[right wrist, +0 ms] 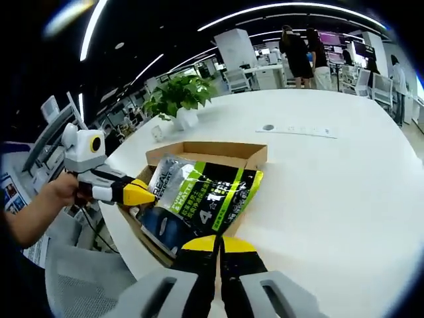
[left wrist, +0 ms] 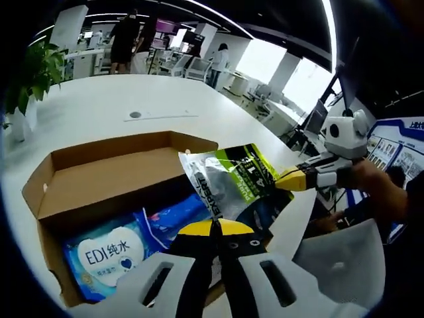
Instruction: Operate the shoe box by opening the lid, removing the specified soft item, and placing it in the target area until the item is outside and the box remains undamaged.
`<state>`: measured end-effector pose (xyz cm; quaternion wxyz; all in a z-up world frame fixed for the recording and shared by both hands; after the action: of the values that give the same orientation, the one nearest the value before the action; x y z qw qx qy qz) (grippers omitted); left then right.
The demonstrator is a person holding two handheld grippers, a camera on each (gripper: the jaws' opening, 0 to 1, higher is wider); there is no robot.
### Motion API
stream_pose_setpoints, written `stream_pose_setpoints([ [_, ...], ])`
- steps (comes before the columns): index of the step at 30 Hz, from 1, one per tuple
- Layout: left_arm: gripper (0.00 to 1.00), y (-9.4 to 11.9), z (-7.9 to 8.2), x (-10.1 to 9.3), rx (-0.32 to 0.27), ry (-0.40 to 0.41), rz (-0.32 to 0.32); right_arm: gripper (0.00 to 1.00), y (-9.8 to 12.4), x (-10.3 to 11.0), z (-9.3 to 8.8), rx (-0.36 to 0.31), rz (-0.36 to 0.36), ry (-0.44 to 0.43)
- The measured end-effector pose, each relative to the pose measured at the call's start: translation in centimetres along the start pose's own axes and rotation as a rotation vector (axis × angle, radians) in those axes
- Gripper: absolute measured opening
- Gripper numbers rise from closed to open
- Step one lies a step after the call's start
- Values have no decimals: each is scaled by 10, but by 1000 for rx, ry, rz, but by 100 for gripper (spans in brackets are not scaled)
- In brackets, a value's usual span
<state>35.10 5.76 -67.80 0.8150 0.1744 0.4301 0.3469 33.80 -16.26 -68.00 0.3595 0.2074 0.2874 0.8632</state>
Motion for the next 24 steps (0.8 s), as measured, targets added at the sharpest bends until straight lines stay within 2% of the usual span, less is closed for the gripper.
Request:
stream_pose_setpoints([
  [14,0,-28,6,-25,16,-3,-45,0,19,-29,-11,27,-49,-19],
  [24,0,-54,7,-37,30,-1,-71,0,30,-52,-26,47,-82,-48],
])
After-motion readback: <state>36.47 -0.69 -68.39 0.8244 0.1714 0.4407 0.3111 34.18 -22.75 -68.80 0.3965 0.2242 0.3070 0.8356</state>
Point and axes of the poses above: the point that each gripper's makers call its tool centre point, and the gripper's own axes: y roughly backward along the fingers, x roughly to its left, z roughly out of its top, the point moved 8 cm from there along y, roughly backward along the fingers, and after that the axes turned 15 degrees about y, right-handed, at the moved point
